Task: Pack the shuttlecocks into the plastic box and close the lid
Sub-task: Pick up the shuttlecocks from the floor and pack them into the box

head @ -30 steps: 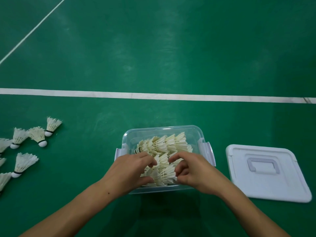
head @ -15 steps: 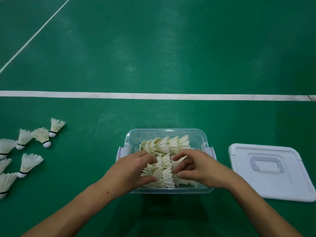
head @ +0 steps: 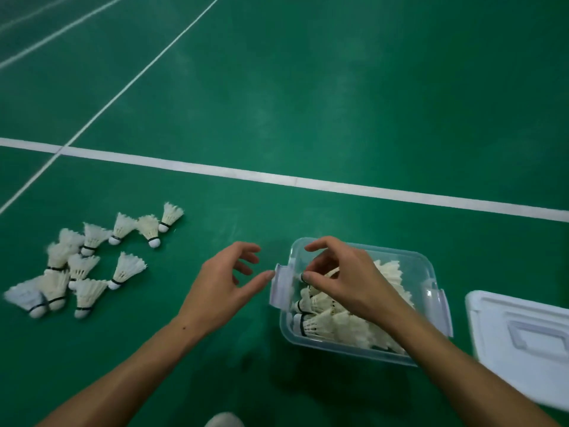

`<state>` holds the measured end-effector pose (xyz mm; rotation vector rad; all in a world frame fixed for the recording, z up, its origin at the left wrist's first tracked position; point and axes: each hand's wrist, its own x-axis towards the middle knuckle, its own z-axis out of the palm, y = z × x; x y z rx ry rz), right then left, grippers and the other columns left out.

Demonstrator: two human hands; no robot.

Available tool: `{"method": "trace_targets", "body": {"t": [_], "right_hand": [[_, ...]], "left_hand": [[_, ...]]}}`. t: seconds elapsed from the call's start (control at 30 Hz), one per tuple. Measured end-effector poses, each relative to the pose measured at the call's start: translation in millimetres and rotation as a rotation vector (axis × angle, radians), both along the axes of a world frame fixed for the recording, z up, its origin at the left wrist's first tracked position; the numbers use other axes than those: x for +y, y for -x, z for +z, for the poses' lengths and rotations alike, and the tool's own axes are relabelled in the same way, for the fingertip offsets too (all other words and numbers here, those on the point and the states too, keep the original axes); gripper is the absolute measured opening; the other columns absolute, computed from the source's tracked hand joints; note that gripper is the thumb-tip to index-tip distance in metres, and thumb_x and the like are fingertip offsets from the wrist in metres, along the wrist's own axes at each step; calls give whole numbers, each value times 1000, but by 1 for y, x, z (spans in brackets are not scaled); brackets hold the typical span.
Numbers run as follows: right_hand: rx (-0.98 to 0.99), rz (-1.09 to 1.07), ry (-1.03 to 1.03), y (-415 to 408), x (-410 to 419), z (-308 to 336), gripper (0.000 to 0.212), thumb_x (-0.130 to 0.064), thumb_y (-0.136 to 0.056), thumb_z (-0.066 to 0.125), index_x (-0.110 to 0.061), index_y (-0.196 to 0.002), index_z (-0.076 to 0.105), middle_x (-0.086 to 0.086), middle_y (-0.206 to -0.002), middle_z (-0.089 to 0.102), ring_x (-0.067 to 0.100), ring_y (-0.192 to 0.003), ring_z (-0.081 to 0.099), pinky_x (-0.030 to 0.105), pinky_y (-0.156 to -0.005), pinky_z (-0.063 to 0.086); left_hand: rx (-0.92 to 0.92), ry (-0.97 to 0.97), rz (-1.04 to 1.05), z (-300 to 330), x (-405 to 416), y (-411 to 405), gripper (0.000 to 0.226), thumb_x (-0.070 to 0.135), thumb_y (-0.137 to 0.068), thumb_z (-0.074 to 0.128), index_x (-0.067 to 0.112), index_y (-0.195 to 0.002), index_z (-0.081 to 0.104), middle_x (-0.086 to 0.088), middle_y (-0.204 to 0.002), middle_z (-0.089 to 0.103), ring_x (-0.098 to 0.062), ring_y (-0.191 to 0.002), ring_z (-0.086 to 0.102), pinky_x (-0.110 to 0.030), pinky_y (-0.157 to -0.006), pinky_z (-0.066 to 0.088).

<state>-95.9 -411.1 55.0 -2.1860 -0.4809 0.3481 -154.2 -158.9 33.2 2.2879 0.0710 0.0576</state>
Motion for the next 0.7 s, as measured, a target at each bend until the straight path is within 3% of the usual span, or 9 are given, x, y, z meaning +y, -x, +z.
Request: {"method": "trace_targets", "body": {"t": [0.4, 0.6, 0.7], "right_hand": [[-70, 251, 30, -34, 194, -38, 40, -32, -89, 80, -24, -124, 63, -12, -91, 77, 0, -84, 71, 34, -84, 60], [-41, 327, 74, -55, 271, -59, 37, -29, -90, 80, -22, -122, 64, -11, -92, 77, 3, -87, 72, 35, -89, 59], [-38, 352, 123, -71, 297, -69, 36, -30, -92, 78, -23, -123, 62, -10, -96, 77, 7, -88, 72, 39, -89, 60]], "left_hand": [[-16, 72, 283, -34, 142, 30, 45, 46, -87, 81, 27, -123, 63, 13, -106, 69, -6, -88, 69, -32, -75, 59], [3, -31, 403, -45, 217, 40, 47, 44, -85, 83, 27, -124, 62, 13, -105, 67, -5, -84, 68, -35, -78, 60], [57, -116, 448, -53, 249, 36, 56, 42, -84, 85, 25, -130, 60, 7, -113, 67, -8, -92, 66, -35, -85, 59]]}}
